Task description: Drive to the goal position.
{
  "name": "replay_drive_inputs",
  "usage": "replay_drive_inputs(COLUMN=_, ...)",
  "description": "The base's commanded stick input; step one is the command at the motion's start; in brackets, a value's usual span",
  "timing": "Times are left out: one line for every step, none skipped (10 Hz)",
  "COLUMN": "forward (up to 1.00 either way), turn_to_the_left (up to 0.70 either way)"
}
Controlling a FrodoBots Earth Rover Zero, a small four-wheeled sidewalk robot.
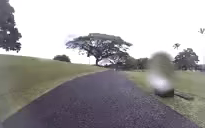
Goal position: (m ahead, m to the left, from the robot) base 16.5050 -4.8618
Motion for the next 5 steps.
replay_drive_inputs(forward=0.85, turn_to_the_left=0.00)
replay_drive_inputs(forward=0.85, turn_to_the_left=0.00)
replay_drive_inputs(forward=0.85, turn_to_the_left=0.00)
replay_drive_inputs(forward=0.85, turn_to_the_left=0.00)
replay_drive_inputs(forward=0.85, turn_to_the_left=0.00)
